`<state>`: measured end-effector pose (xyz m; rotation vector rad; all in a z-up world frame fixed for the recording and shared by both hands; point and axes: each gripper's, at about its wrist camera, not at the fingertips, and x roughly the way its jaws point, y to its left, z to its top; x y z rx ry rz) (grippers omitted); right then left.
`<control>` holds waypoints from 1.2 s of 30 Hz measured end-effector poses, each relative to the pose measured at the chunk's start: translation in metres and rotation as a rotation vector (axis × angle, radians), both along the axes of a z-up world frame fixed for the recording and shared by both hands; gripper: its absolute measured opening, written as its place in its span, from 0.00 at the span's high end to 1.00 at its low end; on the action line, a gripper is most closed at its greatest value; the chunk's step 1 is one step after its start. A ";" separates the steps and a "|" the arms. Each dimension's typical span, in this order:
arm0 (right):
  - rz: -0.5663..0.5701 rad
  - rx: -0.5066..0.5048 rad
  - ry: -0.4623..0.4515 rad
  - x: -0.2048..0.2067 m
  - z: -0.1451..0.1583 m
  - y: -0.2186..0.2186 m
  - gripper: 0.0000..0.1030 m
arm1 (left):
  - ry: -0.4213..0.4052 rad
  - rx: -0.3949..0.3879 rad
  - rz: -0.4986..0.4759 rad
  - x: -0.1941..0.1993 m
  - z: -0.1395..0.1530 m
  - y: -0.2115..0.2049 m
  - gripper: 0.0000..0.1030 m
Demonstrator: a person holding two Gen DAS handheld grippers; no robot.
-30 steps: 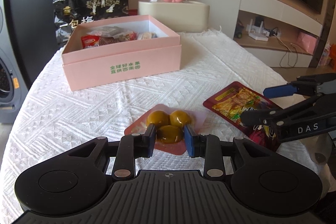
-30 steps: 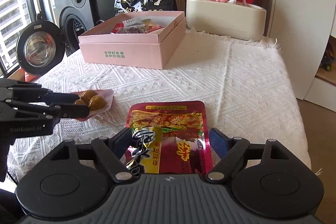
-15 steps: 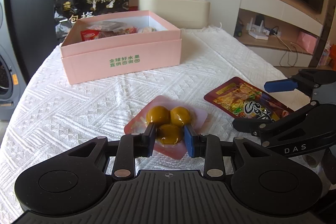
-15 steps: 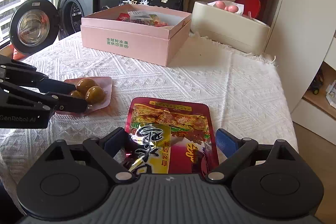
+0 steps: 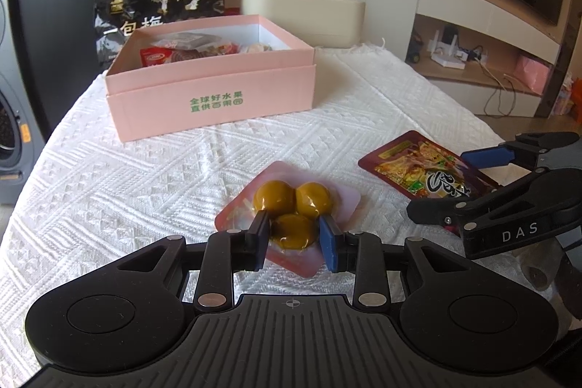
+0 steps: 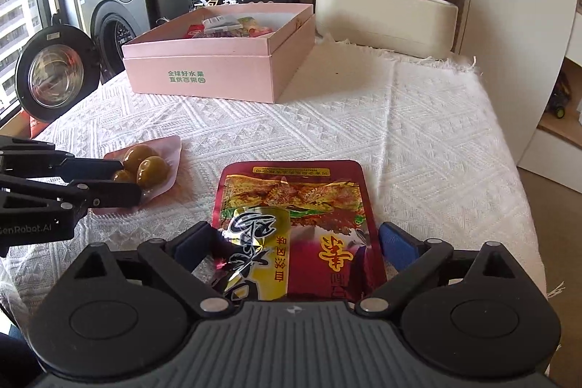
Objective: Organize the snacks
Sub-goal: 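Hold the candy tray with left while right grasps and lifts the red snack bag, then lower the candy tray and red snack bag into the pink box, opening both grippers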
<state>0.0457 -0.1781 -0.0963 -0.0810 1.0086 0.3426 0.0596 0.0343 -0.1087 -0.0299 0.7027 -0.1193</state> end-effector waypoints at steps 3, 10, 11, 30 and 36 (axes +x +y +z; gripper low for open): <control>0.006 0.003 -0.004 -0.001 0.000 -0.001 0.05 | 0.001 -0.001 0.000 0.001 0.000 0.001 0.66; 0.000 0.005 -0.033 -0.006 0.006 -0.002 0.22 | 0.004 0.009 -0.002 0.001 0.001 -0.001 0.66; 0.016 -0.005 -0.046 -0.008 0.009 0.000 0.25 | 0.004 0.021 -0.005 0.001 0.001 -0.003 0.66; 0.114 0.133 -0.305 0.032 0.144 -0.001 0.34 | -0.350 0.031 0.017 0.005 0.128 0.036 0.67; 0.102 0.174 -0.412 0.118 0.191 0.026 0.32 | -0.391 -0.024 0.060 0.083 0.151 0.065 0.67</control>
